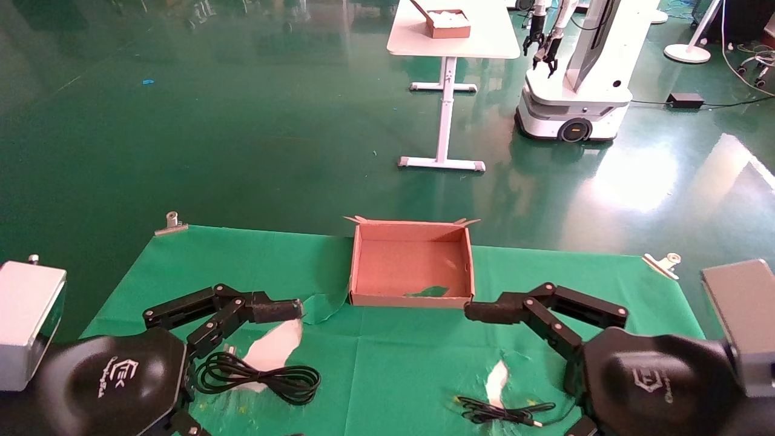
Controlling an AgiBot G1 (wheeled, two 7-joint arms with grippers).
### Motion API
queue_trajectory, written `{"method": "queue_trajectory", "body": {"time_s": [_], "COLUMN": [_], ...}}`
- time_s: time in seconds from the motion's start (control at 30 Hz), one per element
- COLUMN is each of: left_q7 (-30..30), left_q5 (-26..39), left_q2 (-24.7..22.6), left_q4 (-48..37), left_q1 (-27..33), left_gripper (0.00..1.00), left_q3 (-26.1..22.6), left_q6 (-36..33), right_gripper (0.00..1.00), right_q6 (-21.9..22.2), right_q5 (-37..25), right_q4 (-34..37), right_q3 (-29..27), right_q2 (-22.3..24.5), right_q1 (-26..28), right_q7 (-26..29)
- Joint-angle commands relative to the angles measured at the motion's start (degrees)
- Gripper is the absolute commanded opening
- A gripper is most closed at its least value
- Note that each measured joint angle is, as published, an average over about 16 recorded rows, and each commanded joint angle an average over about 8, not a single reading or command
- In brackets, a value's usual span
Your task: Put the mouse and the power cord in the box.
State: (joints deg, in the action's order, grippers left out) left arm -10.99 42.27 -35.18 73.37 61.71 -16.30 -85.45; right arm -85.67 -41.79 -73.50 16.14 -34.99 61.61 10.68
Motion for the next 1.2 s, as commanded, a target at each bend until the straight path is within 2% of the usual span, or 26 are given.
{"method": "queue_trajectory", "body": {"time_s": [0.03,1.2], "left_q7": [0.0,0.0], "left_q5": [0.0,0.0], "left_q2": [0.0,0.0], "left_q4": [0.0,0.0], "left_q1": [0.0,0.0], "left_gripper": [1.00,1.00], "left_q3": [0.0,0.0], "left_q6": [0.0,0.0], "right_gripper": [1.00,1.00], "right_q6": [0.0,0.0], "right_q5": [0.0,0.0], "right_q4": [0.0,0.0], "right_q3": [0.0,0.0], "right_q2": [0.0,0.0], "right_q1": [0.0,0.0], "right_q7": [0.0,0.0]}}
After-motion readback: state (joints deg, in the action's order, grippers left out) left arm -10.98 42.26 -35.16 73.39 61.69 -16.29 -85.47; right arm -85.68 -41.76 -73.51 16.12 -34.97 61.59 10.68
